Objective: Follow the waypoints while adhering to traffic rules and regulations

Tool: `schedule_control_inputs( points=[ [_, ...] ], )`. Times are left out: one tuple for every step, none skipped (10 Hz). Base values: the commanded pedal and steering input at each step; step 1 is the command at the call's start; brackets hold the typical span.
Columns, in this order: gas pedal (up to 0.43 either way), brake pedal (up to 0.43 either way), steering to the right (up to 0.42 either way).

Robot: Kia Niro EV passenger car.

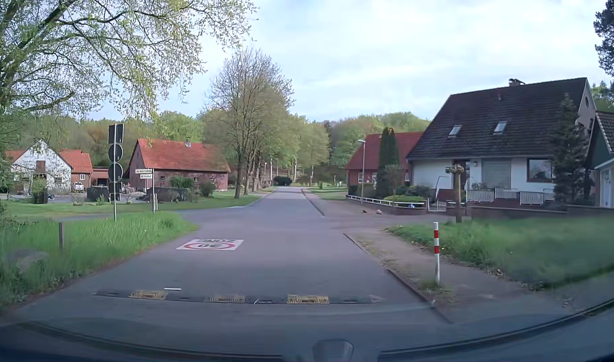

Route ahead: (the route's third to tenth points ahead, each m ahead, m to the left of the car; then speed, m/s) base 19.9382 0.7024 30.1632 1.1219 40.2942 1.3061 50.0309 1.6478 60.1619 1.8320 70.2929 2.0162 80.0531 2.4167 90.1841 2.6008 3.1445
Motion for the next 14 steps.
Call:
schedule_control_inputs(
  points=[
    [0.0,0.128,0.007],
    [0.0,0.128,0.007],
    [0.0,0.128,0.006],
    [0.0,0.128,0.004],
    [0.0,0.128,0.003],
    [0.0,0.128,-0.001],
    [0.0,0.128,-0.005],
    [0.0,0.128,-0.007],
    [0.0,0.128,-0.008],
    [0.0,0.128,-0.008],
    [0.0,0.122,-0.008],
    [0.0,0.116,-0.008],
    [0.0,0.116,-0.009],
    [0.0,0.11,-0.01]
  ],
)
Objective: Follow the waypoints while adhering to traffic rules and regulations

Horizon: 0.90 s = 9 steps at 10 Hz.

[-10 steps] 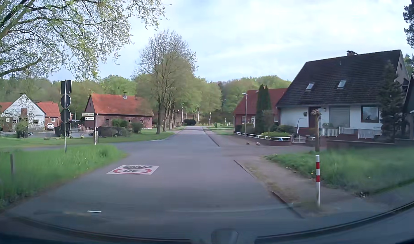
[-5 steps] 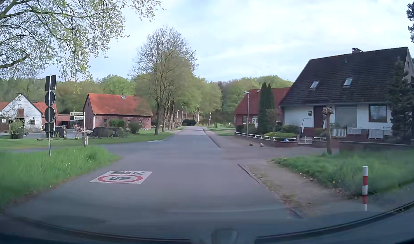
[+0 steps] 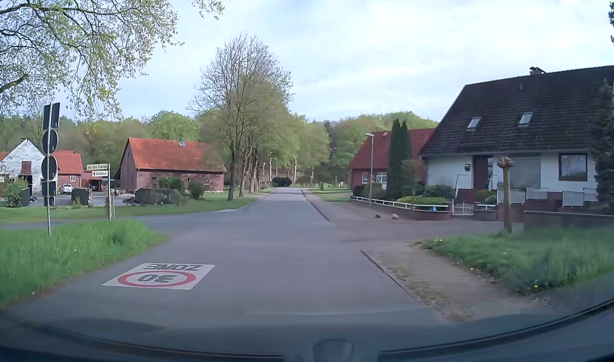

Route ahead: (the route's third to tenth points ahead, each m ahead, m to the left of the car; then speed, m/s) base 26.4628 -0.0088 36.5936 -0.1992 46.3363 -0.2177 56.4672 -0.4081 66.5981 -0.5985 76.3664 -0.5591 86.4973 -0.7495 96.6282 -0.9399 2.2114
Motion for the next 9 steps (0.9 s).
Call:
schedule_control_inputs(
  points=[
    [0.0,0.104,-0.013],
    [0.0,0.11,-0.016],
    [0.0,0.043,-0.018],
    [0.0,0.024,-0.019],
    [0.0,0.03,-0.021],
    [0.0,0.03,-0.024],
    [0.0,0.03,-0.025],
    [0.0,0.024,-0.025],
    [0.0,0.024,-0.025]
  ],
)
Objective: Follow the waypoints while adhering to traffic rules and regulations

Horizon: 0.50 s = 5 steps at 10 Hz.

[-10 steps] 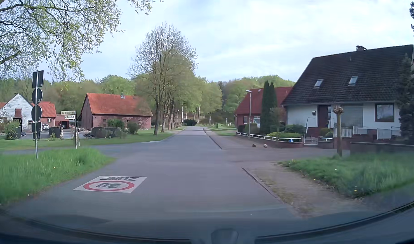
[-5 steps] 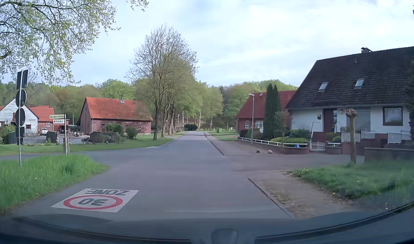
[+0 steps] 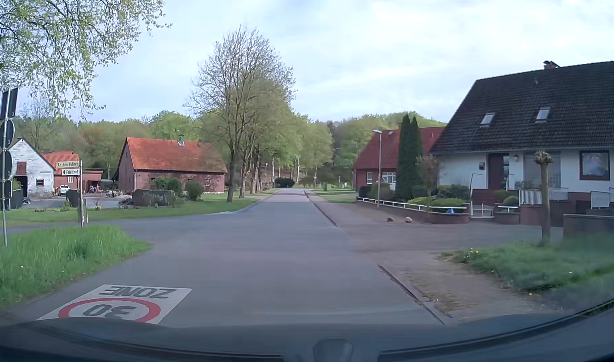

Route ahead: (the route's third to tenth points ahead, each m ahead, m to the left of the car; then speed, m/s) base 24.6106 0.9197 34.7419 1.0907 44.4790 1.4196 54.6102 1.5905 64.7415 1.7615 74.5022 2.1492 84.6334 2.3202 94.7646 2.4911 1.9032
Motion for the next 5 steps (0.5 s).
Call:
schedule_control_inputs(
  points=[
    [0.0,0.024,-0.025],
    [0.0,0.018,-0.025],
    [0.0,0.012,-0.025],
    [0.0,0.012,-0.025],
    [0.0,0.0,-0.025]
  ],
)
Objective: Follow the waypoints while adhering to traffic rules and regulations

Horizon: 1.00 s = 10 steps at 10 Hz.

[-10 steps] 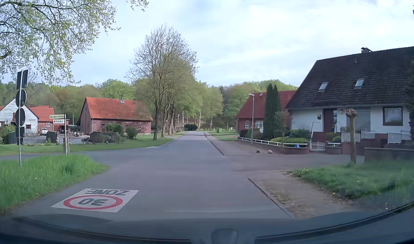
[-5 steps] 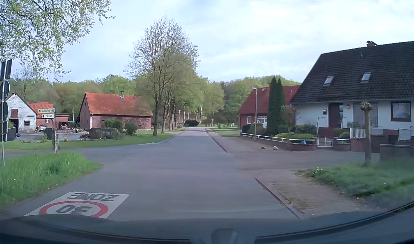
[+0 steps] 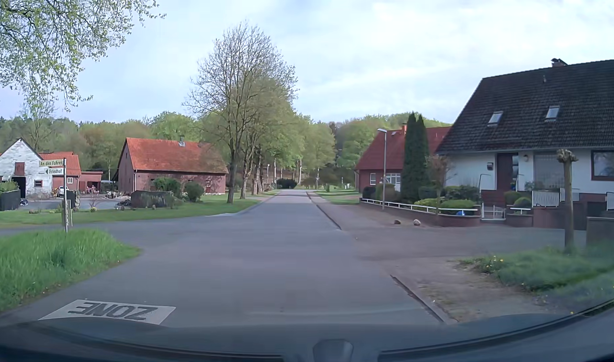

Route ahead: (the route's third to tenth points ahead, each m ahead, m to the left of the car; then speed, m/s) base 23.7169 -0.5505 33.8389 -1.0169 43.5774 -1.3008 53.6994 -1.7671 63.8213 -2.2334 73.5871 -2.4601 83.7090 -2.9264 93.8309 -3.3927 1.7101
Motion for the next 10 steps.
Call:
schedule_control_inputs(
  points=[
    [0.0,0.0,-0.025],
    [0.0,0.0,-0.025],
    [0.0,0.0,-0.024],
    [0.0,0.0,-0.02],
    [0.0,0.0,-0.012],
    [0.0,0.0,-0.007],
    [0.0,0.0,-0.005],
    [0.0,0.0,-0.006],
    [0.0,0.0,-0.005],
    [0.059,0.0,-0.005]
  ],
)
